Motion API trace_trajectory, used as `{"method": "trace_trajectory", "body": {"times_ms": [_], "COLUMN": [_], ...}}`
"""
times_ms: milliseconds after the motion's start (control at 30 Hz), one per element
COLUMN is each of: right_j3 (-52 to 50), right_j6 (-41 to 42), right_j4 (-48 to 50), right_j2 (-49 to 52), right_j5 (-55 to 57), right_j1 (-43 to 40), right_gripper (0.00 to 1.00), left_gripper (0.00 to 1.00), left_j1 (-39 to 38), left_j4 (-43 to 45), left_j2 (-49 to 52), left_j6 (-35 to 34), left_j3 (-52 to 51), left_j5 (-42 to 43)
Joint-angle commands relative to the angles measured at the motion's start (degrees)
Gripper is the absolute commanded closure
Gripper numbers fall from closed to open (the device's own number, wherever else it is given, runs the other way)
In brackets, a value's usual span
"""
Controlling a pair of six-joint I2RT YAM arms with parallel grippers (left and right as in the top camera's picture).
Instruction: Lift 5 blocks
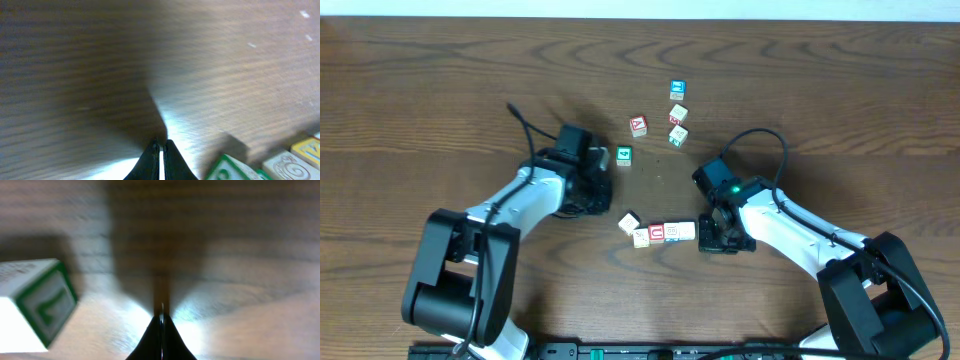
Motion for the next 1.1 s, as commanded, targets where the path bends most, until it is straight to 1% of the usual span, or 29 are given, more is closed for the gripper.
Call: {"method": "trace_trajectory", "body": {"times_ms": [0, 133, 200, 333, 433, 600, 767, 867, 933, 1067], "right_j3": [0.5, 0.5, 0.5, 0.5, 0.5, 0.5, 0.5, 0.5, 0.5, 0.5], "right_j6": [-1.0, -1.5, -4.2, -5.5, -8.5, -8.7, -7.5, -4.2, -3.1, -2.4], "right_j4": [-1.7, -1.7, -0.6, 0.4, 0.3, 0.4, 3.6, 7.4, 9.4, 12.6], "right_j2": [0.3, 0.3, 0.3, 0.3, 0.3, 0.3, 0.3, 0.3, 0.3, 0.3], "right_j5": [0.7, -3.3, -6.4, -9.2, -13.7, -18.9, -17.7, -11.6, -8.4, -5.7], "right_j1": [1.0, 2.3, 2.9, 3.9, 5.1, 9.9, 17.8, 22.4, 24.5, 26.7], "right_gripper": [0.99, 0.99, 0.99, 0.99, 0.99, 0.99, 0.99, 0.99, 0.99, 0.99], "left_gripper": [0.93, 0.93, 0.93, 0.93, 0.92, 0.92, 0.92, 0.92, 0.92, 0.92], "left_j1": [4.0, 7.6, 9.1, 11.6, 13.8, 17.1, 20.2, 21.8, 22.6, 22.8], "left_j4": [-0.8, -0.8, -0.7, 0.6, 3.3, 4.4, 2.1, -0.4, -2.6, -6.2], "left_j2": [1.2, -0.5, -2.6, -9.5, -15.3, -22.7, -26.8, -28.3, -28.9, -29.0], "left_j6": [-1.0, -1.0, -1.0, -2.6, -4.5, -4.7, -4.7, -4.7, -4.7, -5.1], "left_j3": [-0.1, 1.3, 2.0, 2.4, 2.4, 2.4, 2.4, 2.4, 2.4, 2.4], "left_j5": [-5.2, -5.2, -5.2, -5.3, -5.3, -5.2, -5.2, -5.2, -5.2, -5.0]}}
